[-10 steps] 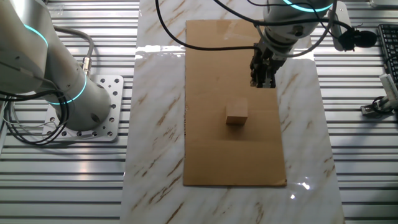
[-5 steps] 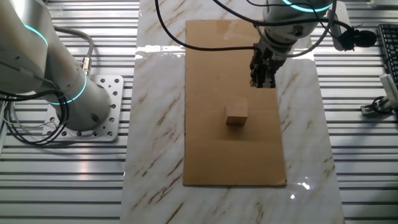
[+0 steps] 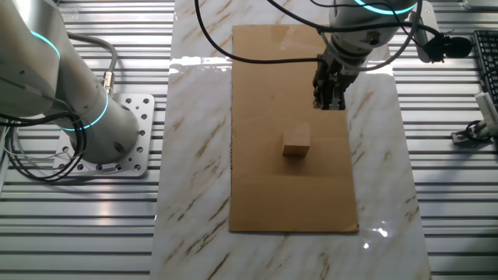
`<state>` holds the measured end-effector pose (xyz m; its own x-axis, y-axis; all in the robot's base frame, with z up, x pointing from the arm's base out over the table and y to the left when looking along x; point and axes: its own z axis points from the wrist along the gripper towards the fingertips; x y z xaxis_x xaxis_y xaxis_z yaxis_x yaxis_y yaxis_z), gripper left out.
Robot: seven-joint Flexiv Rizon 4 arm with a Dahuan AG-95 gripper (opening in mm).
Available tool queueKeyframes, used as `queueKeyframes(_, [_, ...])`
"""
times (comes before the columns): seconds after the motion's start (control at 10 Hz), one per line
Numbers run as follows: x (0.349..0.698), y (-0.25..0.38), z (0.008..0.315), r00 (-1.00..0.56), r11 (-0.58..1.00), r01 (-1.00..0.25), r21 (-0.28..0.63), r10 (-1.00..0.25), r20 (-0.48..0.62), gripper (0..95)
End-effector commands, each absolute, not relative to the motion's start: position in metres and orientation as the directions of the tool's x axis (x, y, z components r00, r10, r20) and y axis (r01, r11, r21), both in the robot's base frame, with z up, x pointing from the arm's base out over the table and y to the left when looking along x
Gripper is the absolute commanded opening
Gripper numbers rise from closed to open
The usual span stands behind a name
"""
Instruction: Hold a small block with the gripper and sweep it from left to right on the table
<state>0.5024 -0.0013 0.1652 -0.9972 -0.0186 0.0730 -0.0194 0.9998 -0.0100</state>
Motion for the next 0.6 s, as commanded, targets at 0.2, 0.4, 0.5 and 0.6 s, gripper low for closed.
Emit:
queueKeyframes(0.2, [0.5024, -0.0017, 0.1645, -0.997, 1.000, -0.020, -0.010, -0.019, 0.071, 0.0])
queueKeyframes(0.4, [0.5025, -0.0018, 0.1642, -0.997, 1.000, -0.022, -0.010, -0.021, 0.071, 0.0])
queueKeyframes(0.5, [0.5025, -0.0018, 0.1641, -0.997, 1.000, -0.022, -0.010, -0.021, 0.070, 0.0])
queueKeyframes(0.6, [0.5026, -0.0019, 0.1639, -0.997, 1.000, -0.022, -0.009, -0.021, 0.070, 0.0])
